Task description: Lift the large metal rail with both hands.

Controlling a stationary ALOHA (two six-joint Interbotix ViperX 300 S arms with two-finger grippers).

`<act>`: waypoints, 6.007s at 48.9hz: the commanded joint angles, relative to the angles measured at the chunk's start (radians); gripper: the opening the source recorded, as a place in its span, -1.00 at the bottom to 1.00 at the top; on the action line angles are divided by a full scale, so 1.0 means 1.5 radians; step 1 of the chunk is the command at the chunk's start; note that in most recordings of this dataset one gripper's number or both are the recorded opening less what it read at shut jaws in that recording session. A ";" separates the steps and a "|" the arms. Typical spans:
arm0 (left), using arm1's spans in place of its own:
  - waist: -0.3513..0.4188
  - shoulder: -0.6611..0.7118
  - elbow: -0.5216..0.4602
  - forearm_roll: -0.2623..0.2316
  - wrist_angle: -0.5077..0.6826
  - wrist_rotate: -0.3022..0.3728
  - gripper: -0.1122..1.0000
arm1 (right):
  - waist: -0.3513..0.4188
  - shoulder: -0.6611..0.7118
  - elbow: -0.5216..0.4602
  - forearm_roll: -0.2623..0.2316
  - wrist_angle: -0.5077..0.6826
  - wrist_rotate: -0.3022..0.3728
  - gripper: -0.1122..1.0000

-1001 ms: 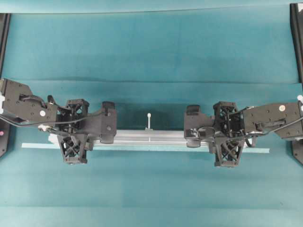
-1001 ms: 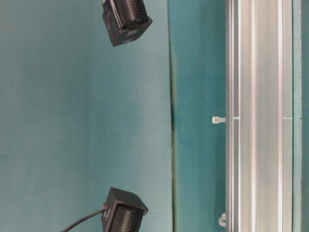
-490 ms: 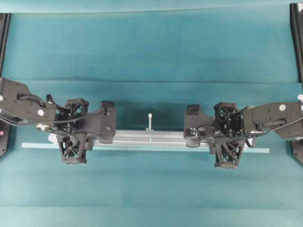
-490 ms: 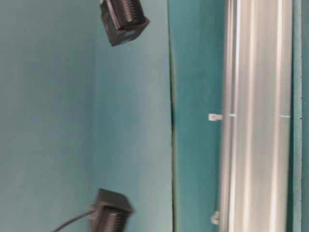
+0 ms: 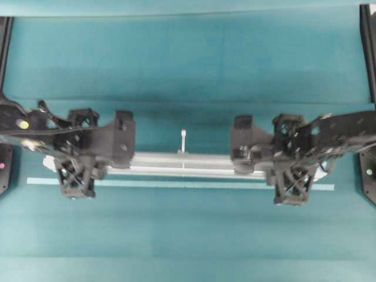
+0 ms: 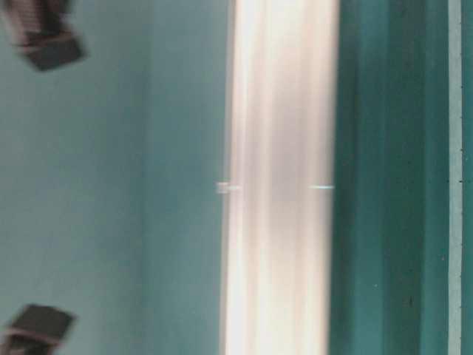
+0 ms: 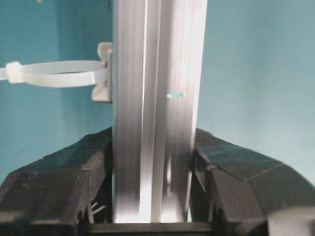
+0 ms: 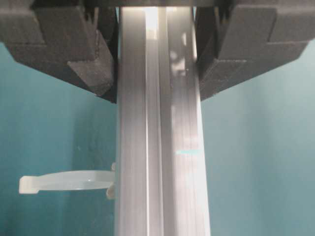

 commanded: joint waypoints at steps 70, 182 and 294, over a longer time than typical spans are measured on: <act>0.010 -0.042 -0.512 0.003 0.444 -0.038 -0.15 | 0.000 -0.034 -0.492 0.008 0.466 0.108 -0.09; 0.031 0.010 -0.020 0.003 -0.016 -0.013 -0.15 | -0.008 0.019 -0.014 -0.029 -0.016 0.047 -0.09; 0.006 0.171 0.050 0.003 -0.219 -0.051 -0.15 | 0.005 0.136 0.095 -0.025 -0.231 0.024 -0.09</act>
